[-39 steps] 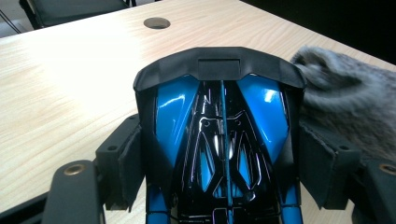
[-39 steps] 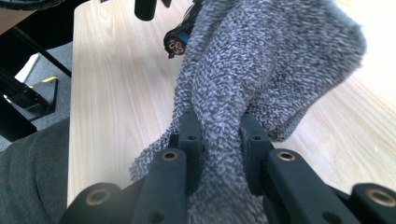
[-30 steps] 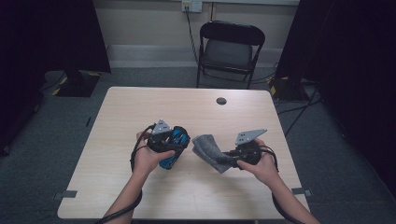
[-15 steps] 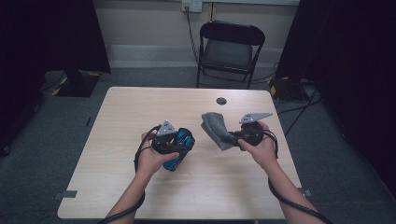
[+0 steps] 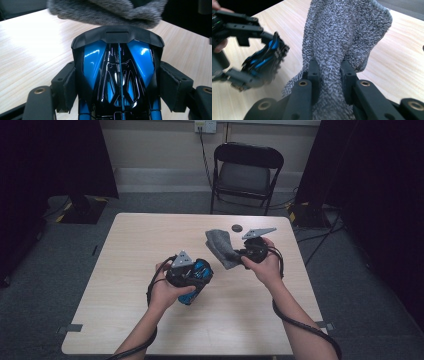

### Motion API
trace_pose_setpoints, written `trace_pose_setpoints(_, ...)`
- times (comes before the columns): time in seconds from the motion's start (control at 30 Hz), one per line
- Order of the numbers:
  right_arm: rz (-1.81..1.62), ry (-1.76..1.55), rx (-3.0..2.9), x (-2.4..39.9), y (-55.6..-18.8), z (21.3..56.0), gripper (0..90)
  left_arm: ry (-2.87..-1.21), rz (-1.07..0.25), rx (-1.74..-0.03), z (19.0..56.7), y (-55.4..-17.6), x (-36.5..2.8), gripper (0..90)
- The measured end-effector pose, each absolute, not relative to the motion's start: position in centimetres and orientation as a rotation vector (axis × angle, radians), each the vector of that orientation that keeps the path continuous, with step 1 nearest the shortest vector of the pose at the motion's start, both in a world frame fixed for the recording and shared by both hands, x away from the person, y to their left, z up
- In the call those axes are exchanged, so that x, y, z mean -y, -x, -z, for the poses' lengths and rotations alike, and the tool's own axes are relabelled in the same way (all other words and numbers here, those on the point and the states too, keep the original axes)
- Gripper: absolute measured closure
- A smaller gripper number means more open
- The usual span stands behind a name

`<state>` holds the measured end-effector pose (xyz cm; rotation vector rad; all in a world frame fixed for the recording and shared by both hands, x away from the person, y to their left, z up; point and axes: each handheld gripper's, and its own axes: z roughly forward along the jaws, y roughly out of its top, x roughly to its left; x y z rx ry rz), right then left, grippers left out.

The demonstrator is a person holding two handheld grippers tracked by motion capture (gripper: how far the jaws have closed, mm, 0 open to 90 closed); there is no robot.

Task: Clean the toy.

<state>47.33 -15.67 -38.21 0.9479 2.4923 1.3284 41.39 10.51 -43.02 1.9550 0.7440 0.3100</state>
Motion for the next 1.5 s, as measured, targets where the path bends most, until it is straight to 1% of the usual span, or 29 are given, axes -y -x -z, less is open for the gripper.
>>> trace_pose_setpoints(0.6, -1.338, -0.888, -2.534, 12.2, -47.7, 38.3, 75.3, -1.971, -0.273, -0.718, 43.1, -41.0, -9.5, 25.6)
trace_pose_setpoints(0.83, -1.313, -0.818, -2.612, 11.0, -47.4, 38.8, 75.3, -1.969, -0.283, -0.732, 43.1, -41.2, -10.1, 25.5)
trace_pose_setpoints(1.07, -1.308, -0.765, -2.634, 10.9, -47.1, 38.7, 75.4, -1.973, -0.279, -0.74, 43.1, -41.3, -10.3, 25.5)
trace_pose_setpoints(1.5, -1.332, -0.721, -2.668, 12.2, -46.4, 38.9, 75.4, -1.971, -0.305, -0.758, 43.0, -41.5, -10.9, 25.5)
